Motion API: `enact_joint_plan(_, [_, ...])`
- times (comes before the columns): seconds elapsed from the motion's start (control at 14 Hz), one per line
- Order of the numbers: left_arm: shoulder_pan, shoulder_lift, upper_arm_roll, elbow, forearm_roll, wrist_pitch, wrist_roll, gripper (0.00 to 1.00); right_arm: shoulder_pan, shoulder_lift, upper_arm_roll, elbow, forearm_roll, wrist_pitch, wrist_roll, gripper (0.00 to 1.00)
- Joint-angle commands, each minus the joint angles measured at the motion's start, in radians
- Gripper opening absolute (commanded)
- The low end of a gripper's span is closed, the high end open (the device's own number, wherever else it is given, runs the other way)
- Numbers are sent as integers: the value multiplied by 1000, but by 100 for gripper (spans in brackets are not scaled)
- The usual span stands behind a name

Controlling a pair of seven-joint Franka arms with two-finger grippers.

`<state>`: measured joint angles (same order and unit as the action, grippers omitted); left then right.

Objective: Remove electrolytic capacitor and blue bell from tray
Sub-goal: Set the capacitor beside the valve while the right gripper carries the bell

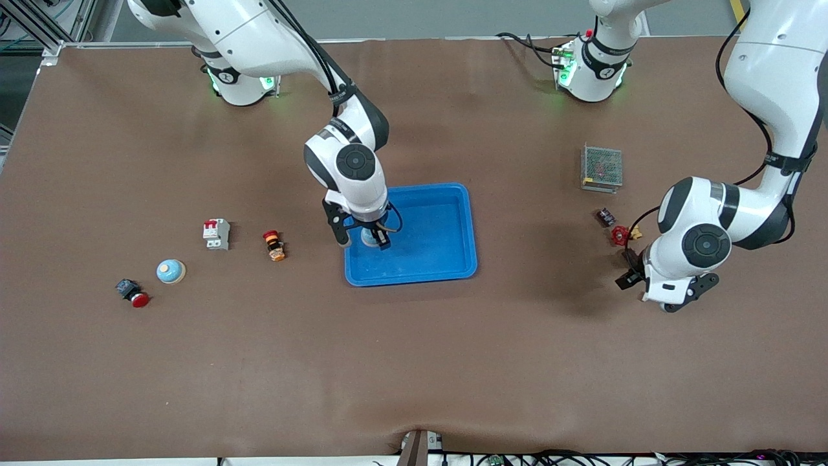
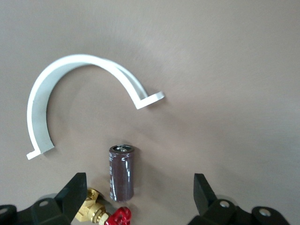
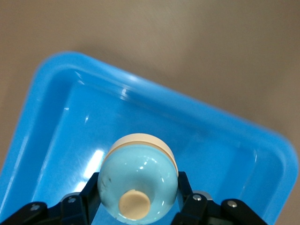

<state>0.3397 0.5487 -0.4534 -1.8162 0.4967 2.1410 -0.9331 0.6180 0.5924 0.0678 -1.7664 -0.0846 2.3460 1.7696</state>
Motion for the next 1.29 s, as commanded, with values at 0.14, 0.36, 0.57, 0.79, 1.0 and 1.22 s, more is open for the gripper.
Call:
enact_joint_plan(0.14, [5, -64, -50, 109, 14, -85, 108, 100, -157, -34, 9, 28, -14, -142, -453, 0])
enact_joint_plan(0.36, [10, -88, -68, 208, 6, -182, 253, 100, -237, -37, 9, 24, -15, -172, -706, 0])
enact_joint_plan(0.57, [13, -130, -77, 238, 2, -233, 307, 100, -299, -43, 9, 19, -15, -171, -876, 0])
enact_joint_plan(0.79, [18, -183, -77, 248, -81, -245, 396, 100, -358, -45, 9, -1, -17, -160, -1037, 0])
enact_joint_plan(1.0, [27, -199, -79, 302, -110, -308, 476, 100, -420, -65, 9, -42, -17, -128, -1209, 0])
enact_joint_plan(1.22, [24, -225, -70, 350, -196, -375, 545, 100, -489, -104, 9, -115, -17, -74, -1392, 0])
